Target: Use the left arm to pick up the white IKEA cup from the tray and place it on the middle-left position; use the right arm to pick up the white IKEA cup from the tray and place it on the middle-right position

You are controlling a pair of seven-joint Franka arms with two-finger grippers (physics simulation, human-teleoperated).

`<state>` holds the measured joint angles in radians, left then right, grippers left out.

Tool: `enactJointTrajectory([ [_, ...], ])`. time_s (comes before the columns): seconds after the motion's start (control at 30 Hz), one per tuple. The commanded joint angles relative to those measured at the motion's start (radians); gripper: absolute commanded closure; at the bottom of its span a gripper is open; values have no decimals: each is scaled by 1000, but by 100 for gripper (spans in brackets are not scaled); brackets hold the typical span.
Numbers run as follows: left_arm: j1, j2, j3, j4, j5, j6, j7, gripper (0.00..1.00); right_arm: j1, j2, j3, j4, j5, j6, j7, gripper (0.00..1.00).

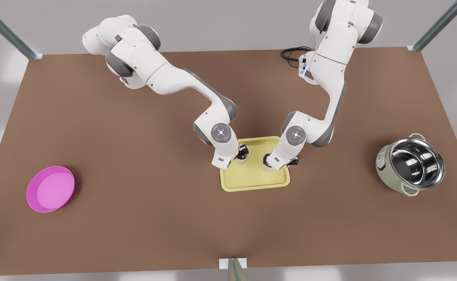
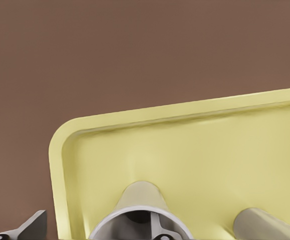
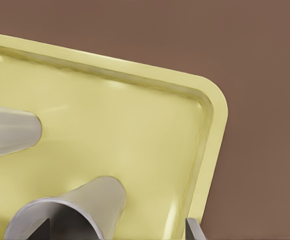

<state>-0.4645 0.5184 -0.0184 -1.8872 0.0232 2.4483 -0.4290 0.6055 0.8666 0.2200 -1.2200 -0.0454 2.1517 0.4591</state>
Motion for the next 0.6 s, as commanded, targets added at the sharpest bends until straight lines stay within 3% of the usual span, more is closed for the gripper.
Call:
enactJointTrajectory([
  [0.0,-6,3,0,0,1,86,-116,10,0,0,1,-1,1,7,171,0],
  [0.03,-6,2,0,-1,3,84,-116,21,0,0,1,-1,1,7,171,0],
  [0.07,-6,-1,2,-1,6,80,-113,47,10,0,1,-1,1,7,179,0],
  [0.1,-6,-4,2,-1,6,77,-108,63,14,0,1,-4,1,7,179,0],
  [0.13,-6,-4,2,-1,6,77,-108,76,14,2,1,-7,-1,7,178,0],
  [0.2,-6,-8,3,0,4,75,-114,92,28,12,1,-9,-4,7,178,0],
  [0.27,-6,-14,5,-1,6,72,-117,97,28,15,1,-10,-8,10,174,0],
  [0.5,-3,-90,18,0,6,-45,-112,98,43,32,-2,-12,-10,10,170,1],
  [0.53,6,-101,37,-1,6,-58,-71,98,43,35,-2,-12,-11,10,170,4],
  [0.57,7,-118,97,-6,4,-95,45,98,43,38,-2,-12,-10,10,171,18],
])
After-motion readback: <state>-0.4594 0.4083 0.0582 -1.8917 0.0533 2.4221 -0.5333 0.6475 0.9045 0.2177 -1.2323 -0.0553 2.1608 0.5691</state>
